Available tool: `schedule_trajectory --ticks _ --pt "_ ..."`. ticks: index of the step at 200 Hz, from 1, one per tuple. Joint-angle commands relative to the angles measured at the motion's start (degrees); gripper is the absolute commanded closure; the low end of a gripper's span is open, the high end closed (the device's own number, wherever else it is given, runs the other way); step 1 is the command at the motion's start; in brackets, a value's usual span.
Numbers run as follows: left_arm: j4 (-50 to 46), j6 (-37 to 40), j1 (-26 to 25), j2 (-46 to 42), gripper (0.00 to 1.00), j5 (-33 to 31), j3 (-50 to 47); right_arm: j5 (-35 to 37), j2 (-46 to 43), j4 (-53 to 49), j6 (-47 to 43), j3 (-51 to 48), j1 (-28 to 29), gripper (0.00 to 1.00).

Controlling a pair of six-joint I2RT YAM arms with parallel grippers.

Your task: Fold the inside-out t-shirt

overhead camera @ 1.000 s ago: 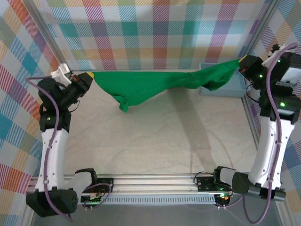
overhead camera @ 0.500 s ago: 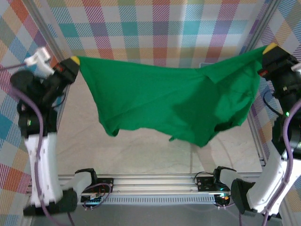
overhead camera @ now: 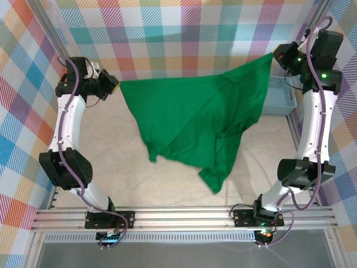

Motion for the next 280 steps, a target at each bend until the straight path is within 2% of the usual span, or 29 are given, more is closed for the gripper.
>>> schedule_trajectory --ticks 1,53,78,129,171,203,233,280 --pt "4.83 -0.67 -0.13 -3.15 1.00 -2.00 3.31 -3.54 -0.55 7.41 2.10 6.80 0.06 1.00" --pt "9.76 0.62 1.47 -3.41 1.00 -4.38 11.04 -3.44 2.67 9.73 2.59 16.29 0.00 1.00" --pt "8.56 2.74 1.55 -4.14 1.00 -4.85 12.49 -5.34 2.59 9.14 1.99 16.11 0.00 1.00" --pt "10.76 3.97 1.75 -17.36 1.00 -5.98 -3.37 -7.32 -8.20 9.79 -1.13 -1.05 0.79 1.00" --pt "9.40 5.26 1.70 -28.77 1.00 -8.16 -9.99 -4.97 -16.62 7.30 -3.26 -4.11 0.80 1.00" --pt "9.16 5.42 1.68 -33.66 1.00 -9.69 -12.52 -2.52 -21.02 8.24 -2.82 -7.05 0.81 1.00" --pt "8.61 5.63 1.69 -31.35 1.00 -9.76 -11.52 -2.34 -20.40 10.22 -2.05 -7.17 0.85 1.00" --pt "10.34 3.80 1.68 -21.31 1.00 -7.92 -7.76 -3.91 -12.15 13.85 -1.08 -4.16 0.95 1.00"
